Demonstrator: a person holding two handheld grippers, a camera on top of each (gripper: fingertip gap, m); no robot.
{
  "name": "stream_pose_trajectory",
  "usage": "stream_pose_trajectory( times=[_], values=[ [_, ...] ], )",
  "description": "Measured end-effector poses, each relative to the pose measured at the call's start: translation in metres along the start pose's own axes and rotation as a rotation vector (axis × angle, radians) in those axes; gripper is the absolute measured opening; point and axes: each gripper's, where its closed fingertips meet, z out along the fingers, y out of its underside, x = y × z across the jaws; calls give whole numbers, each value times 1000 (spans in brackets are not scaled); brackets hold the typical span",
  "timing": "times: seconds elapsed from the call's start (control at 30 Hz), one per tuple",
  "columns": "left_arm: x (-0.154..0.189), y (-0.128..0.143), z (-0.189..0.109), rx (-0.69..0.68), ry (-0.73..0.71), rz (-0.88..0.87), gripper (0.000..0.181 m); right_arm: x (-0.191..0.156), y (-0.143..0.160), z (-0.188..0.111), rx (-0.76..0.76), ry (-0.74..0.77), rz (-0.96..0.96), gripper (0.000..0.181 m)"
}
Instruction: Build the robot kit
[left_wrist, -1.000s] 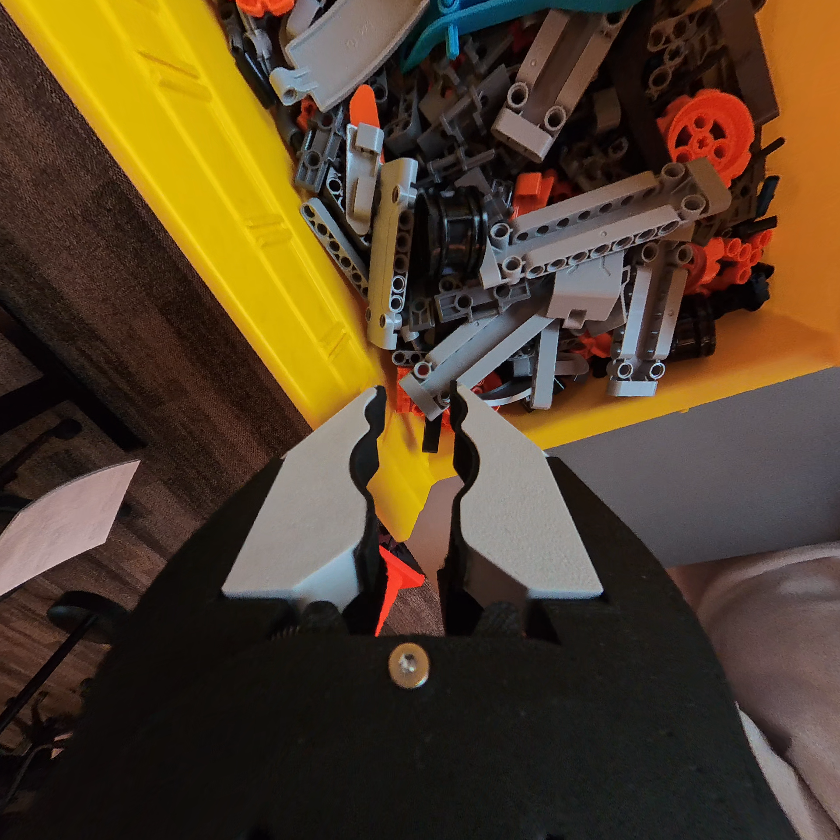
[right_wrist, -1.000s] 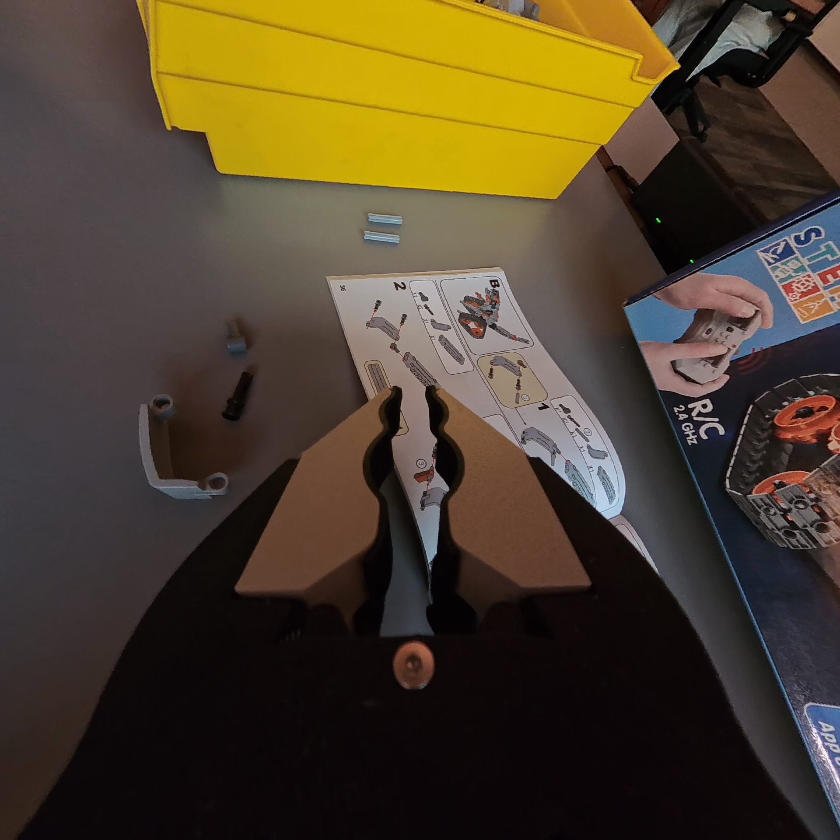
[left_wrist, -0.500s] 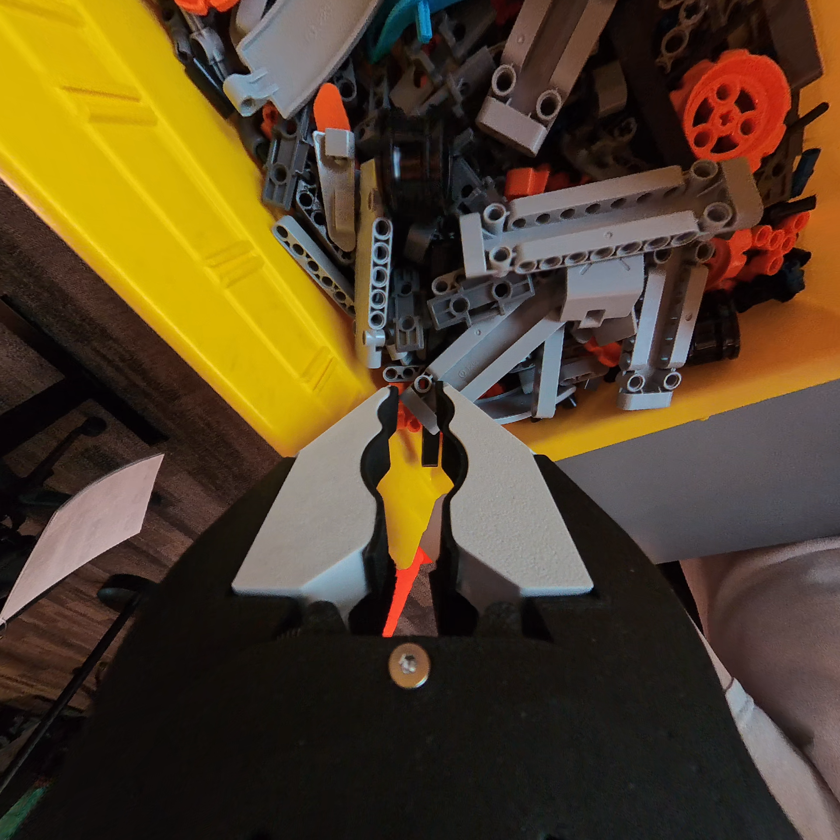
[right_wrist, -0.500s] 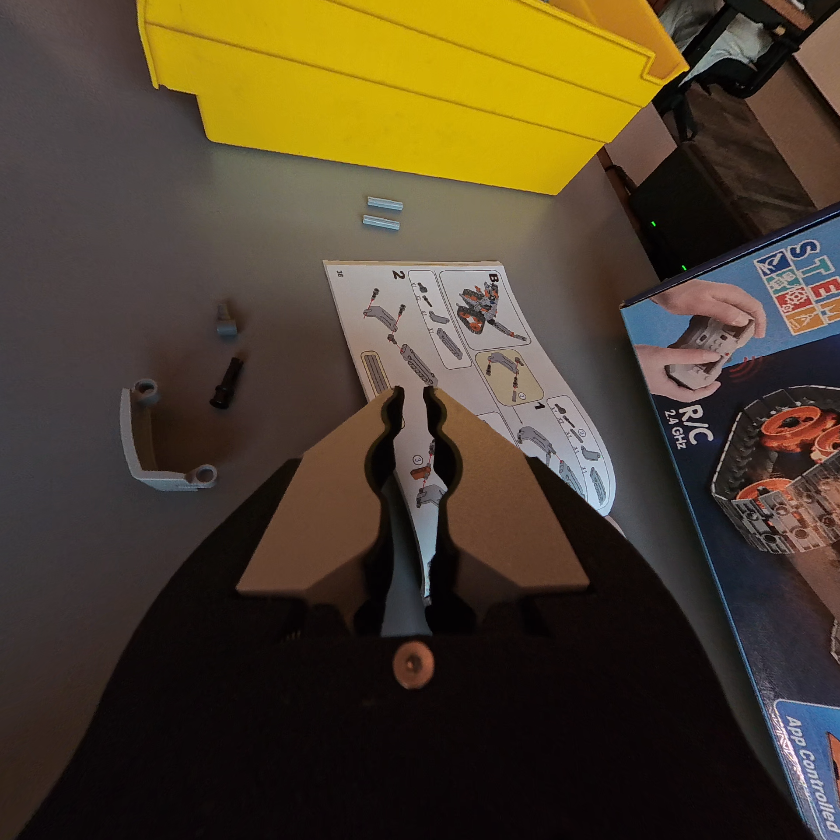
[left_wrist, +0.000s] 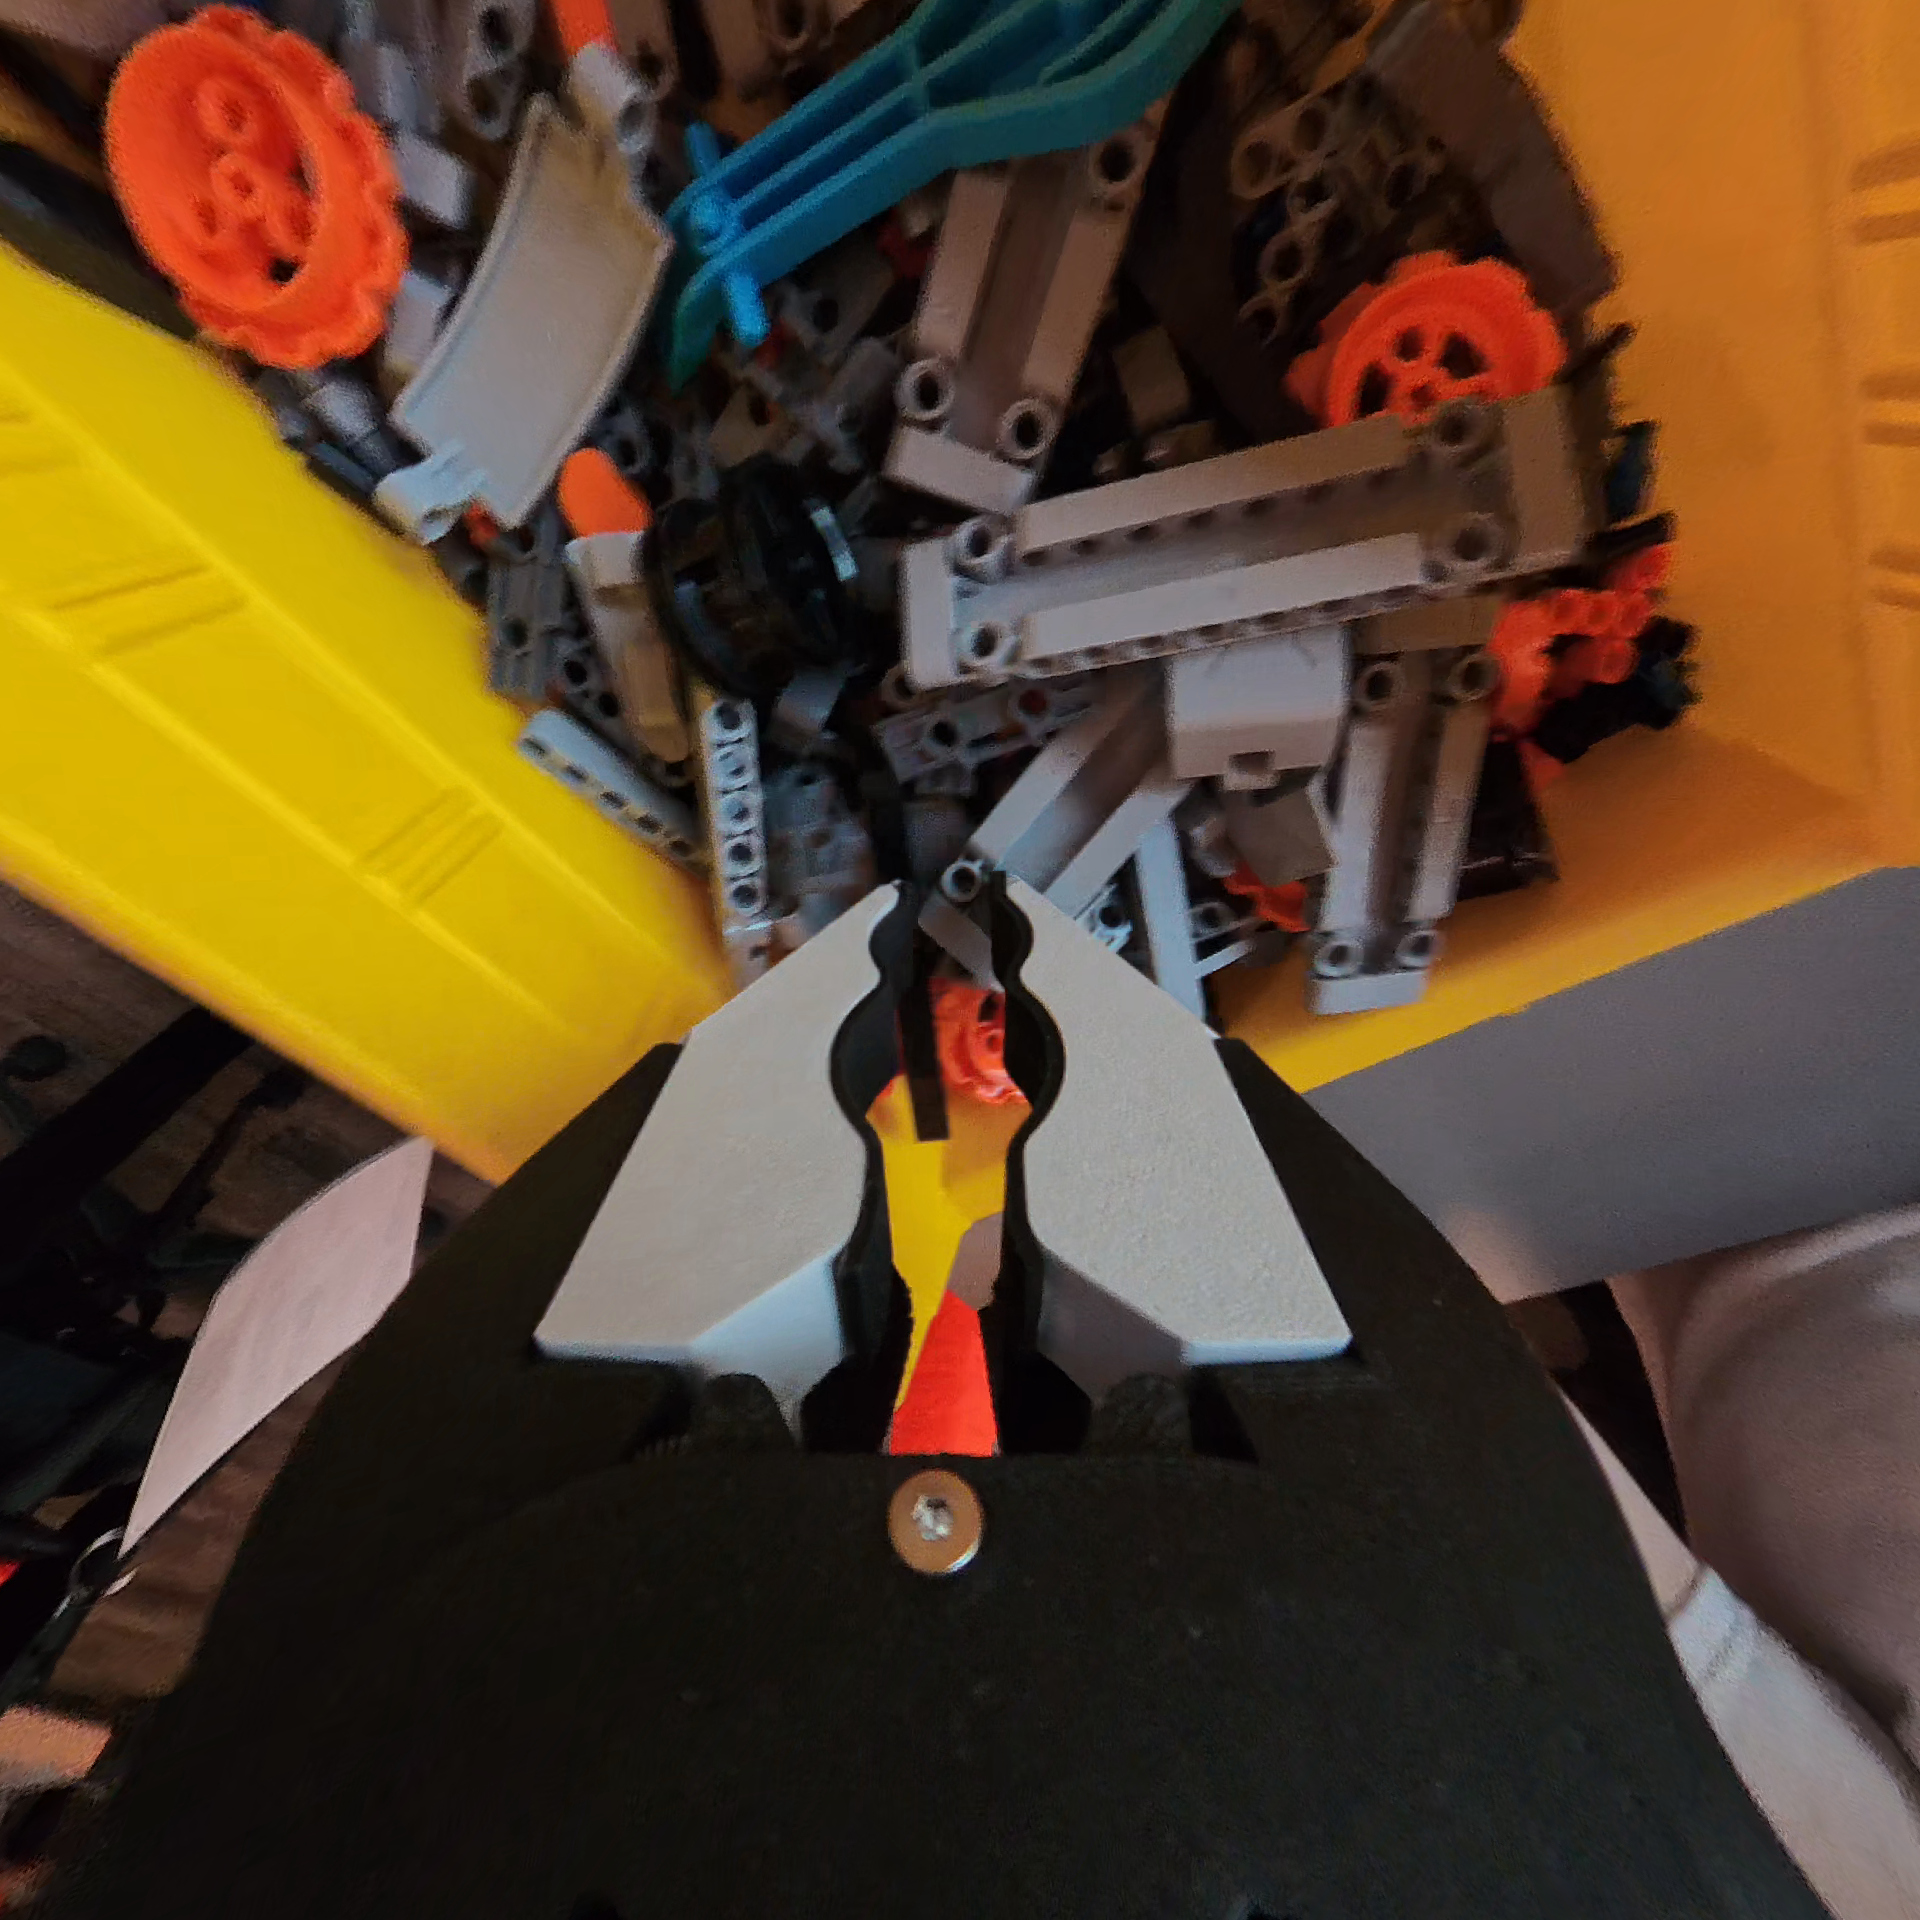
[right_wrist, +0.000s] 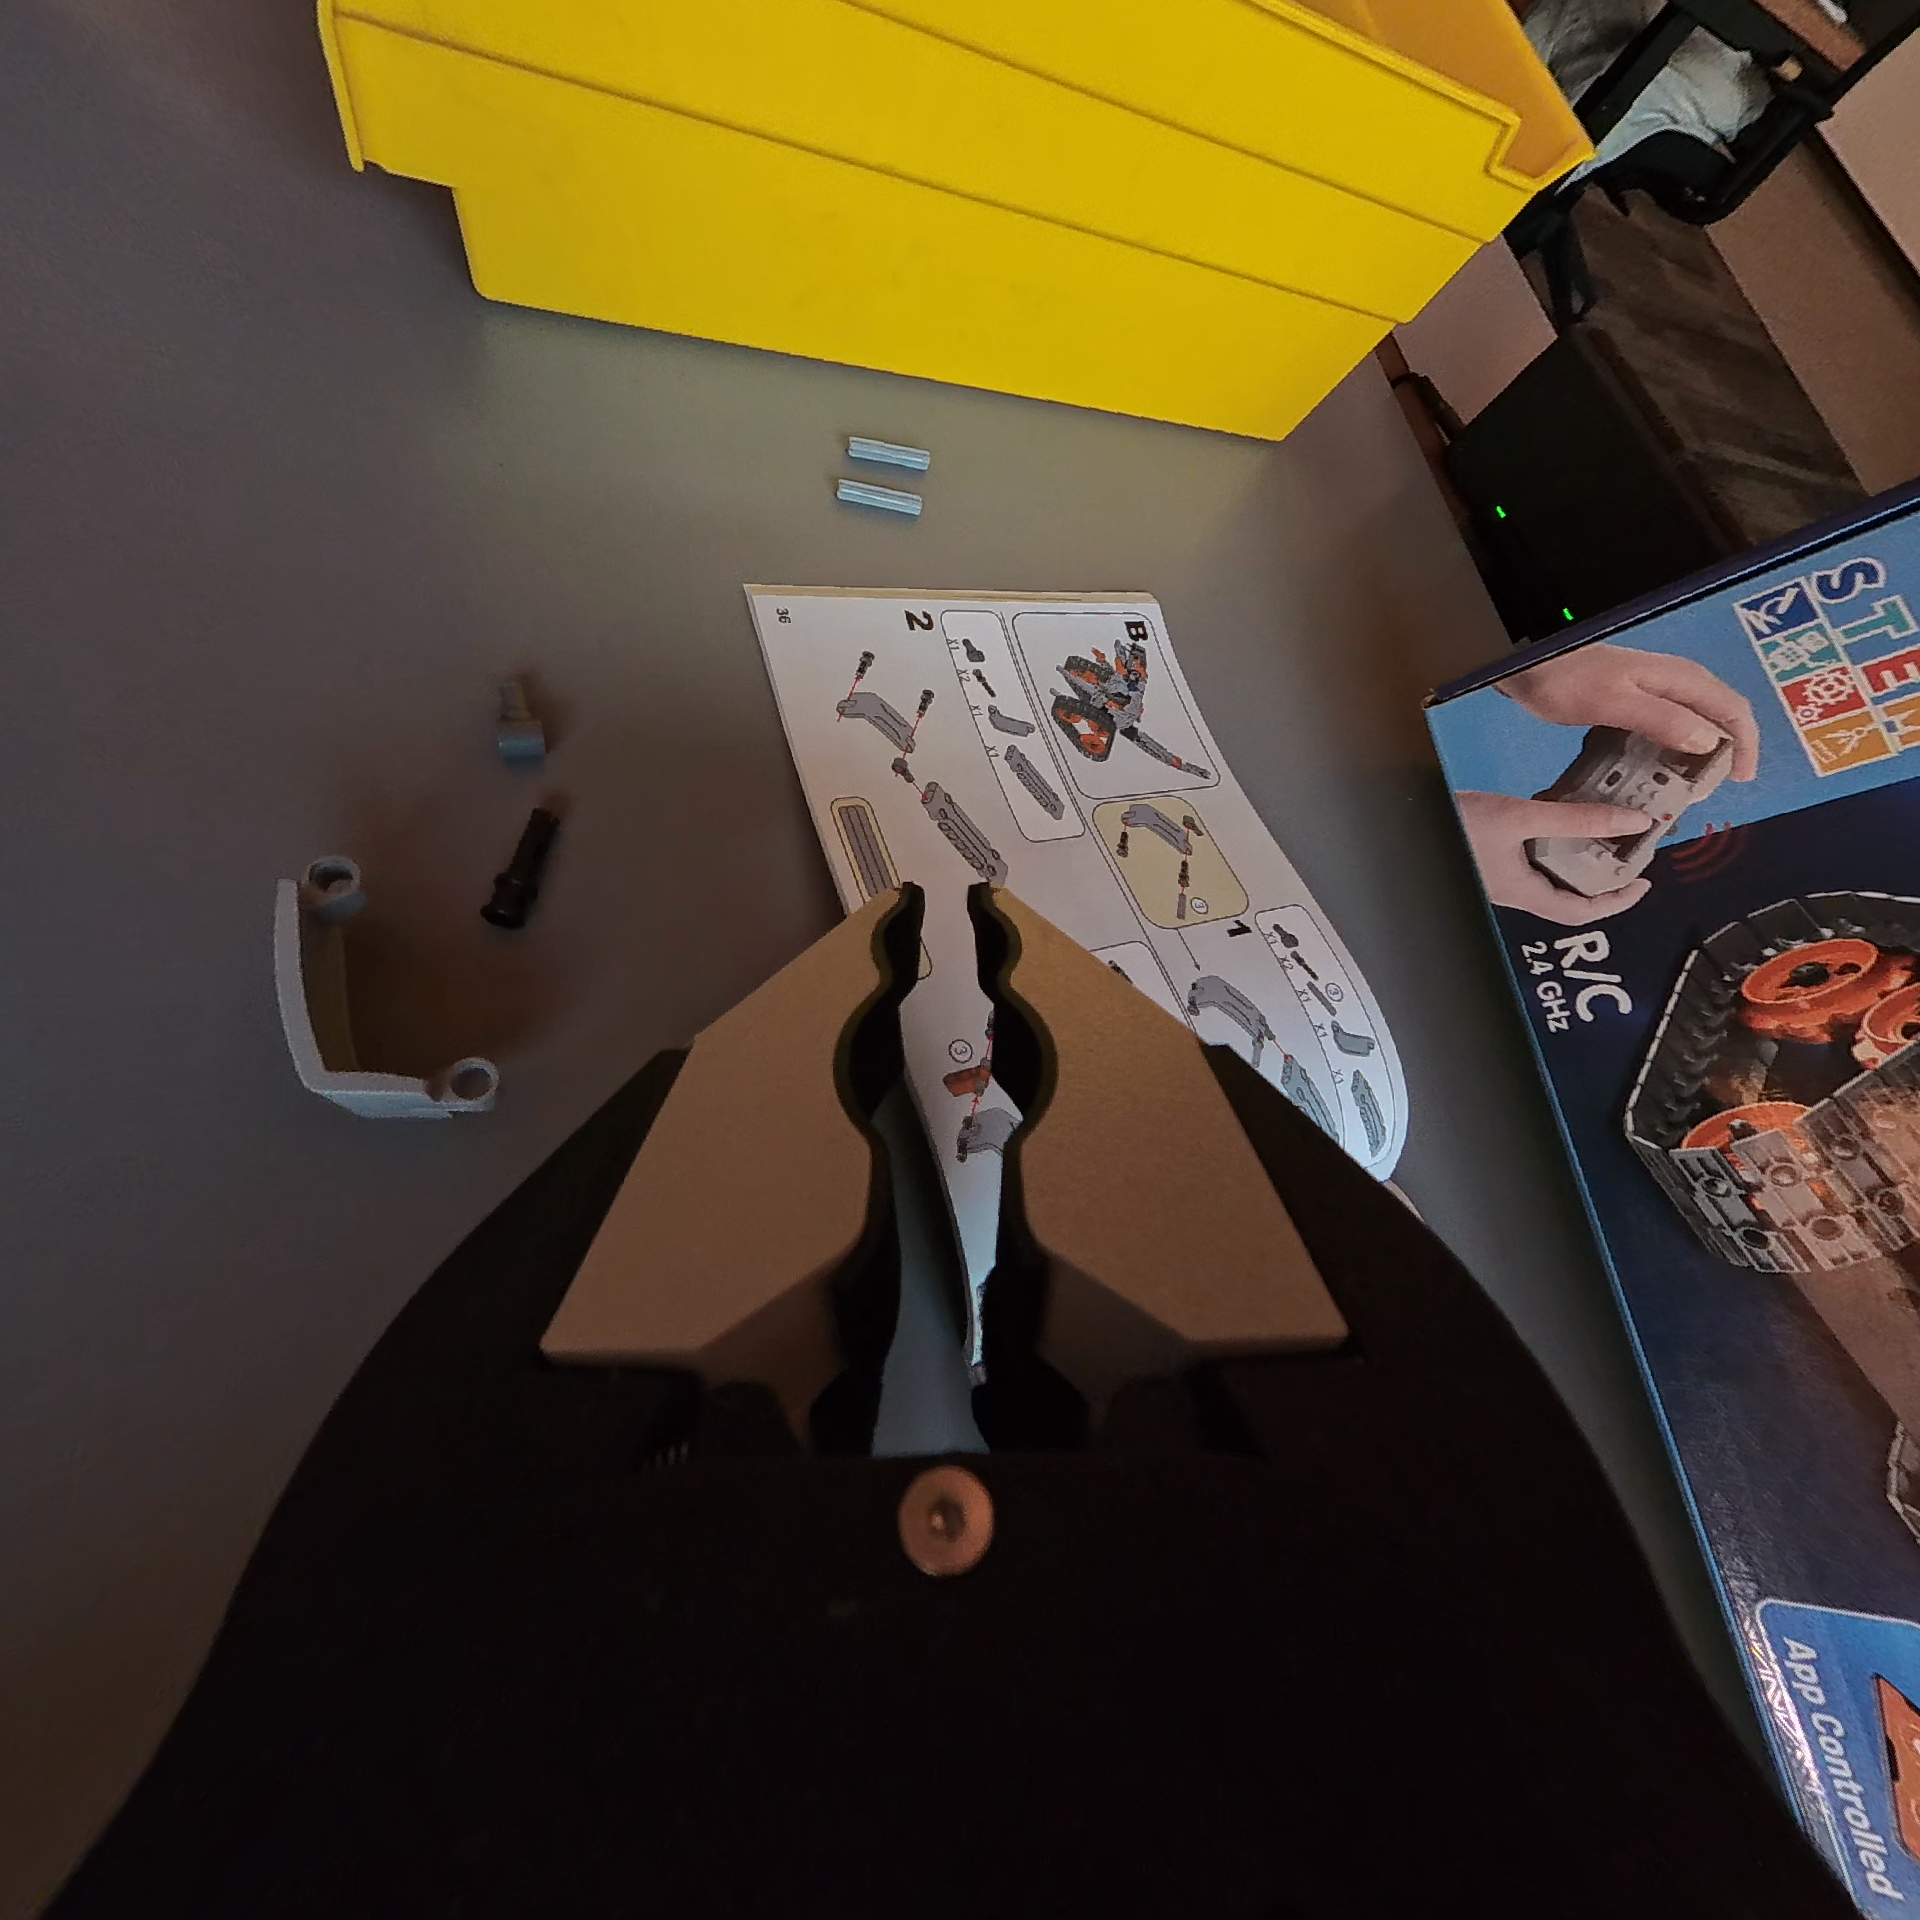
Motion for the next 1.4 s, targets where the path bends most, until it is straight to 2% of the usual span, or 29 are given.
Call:
stream_pose_trajectory(
  times=[0.17, 0.3, 0.43, 0.5, 0.63, 0.7, 0.77, 0.87, 0.97, 1.1, 1.4],
  values=[
    [3, -13, 3, 10, -29, 60, 8, 1, 0, 0, 0, 1, 4, 8],
    [14, -40, 3, 102, 61, 59, 3, 0, 0, 0, -1, -1, -1, 8],
    [7, -50, -3, 159, 53, 18, 11, -1, 1, 0, -5, -2, -4, 8],
    [1, -46, -9, 180, 29, 9, 19, -1, 1, 0, -5, -2, -3, 8],
    [-6, -39, -25, 246, 12, 27, 52, -1, 2, 1, -9, -3, -4, 8],
    [1, -32, -29, 270, 45, 98, 47, -1, 2, 1, -11, -3, -7, 8],
    [11, -11, -29, 233, 105, 122, 37, -1, 2, 0, -12, -3, -8, 8],
    [-2, 18, -23, 142, 47, 85, 43, 0, 2, 0, -12, -2, -7, 8],
    [0, 29, -20, 100, 70, 44, 43, 0, 3, 0, -14, -3, -7, 8],
    [8, 38, -14, 42, 69, 109, 45, -1, 3, 0, -17, -4, -11, 8],
    [18, 36, -7, 2, 89, 181, 51, -1, 4, 1, -19, -6, -10, 8]
  ],
)
